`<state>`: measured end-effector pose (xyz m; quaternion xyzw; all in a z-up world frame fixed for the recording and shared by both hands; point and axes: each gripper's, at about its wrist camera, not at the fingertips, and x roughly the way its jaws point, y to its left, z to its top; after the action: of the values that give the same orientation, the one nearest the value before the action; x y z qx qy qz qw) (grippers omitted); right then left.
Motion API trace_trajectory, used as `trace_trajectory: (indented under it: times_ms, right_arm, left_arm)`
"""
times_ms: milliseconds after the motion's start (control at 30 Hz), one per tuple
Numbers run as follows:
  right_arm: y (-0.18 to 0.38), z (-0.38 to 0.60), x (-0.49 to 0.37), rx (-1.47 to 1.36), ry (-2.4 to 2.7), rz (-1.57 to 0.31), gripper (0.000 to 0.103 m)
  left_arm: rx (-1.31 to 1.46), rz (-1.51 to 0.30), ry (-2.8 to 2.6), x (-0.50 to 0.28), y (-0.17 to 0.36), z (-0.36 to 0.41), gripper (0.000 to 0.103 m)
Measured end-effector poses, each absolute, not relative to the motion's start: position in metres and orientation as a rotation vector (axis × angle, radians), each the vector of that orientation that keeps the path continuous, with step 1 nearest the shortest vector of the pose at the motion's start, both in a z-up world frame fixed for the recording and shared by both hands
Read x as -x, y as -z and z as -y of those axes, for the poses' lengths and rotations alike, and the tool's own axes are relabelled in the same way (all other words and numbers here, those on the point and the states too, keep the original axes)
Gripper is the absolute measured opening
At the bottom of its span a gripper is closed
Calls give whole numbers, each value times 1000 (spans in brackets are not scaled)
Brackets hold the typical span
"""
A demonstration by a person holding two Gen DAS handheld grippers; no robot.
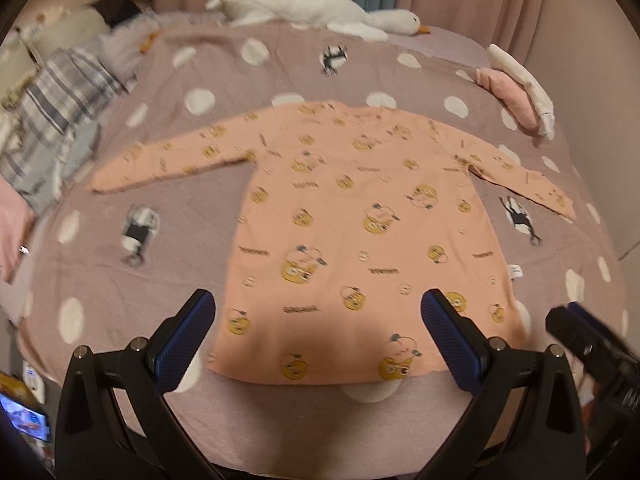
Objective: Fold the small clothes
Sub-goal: 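Grasp a pink sleeve cuff with the right gripper and fold it across the body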
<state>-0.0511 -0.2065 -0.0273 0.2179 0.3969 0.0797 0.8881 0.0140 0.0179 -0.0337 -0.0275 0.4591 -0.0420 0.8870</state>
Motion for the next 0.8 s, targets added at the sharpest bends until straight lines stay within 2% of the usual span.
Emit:
trace_trajectory:
  times_ms: [367, 533, 800]
  right_arm:
    - [77, 341, 25, -816, -28, -743, 103]
    - [82, 420, 15, -934, 66, -648, 103]
    - [111, 496, -28, -1081, 174, -617, 102]
  left_arm:
    - [295, -1037, 254, -57, 51, 7, 103]
    - [250, -971, 366, -71, 24, 46, 103]
    - [223, -886, 460, -119, -21, 94, 103]
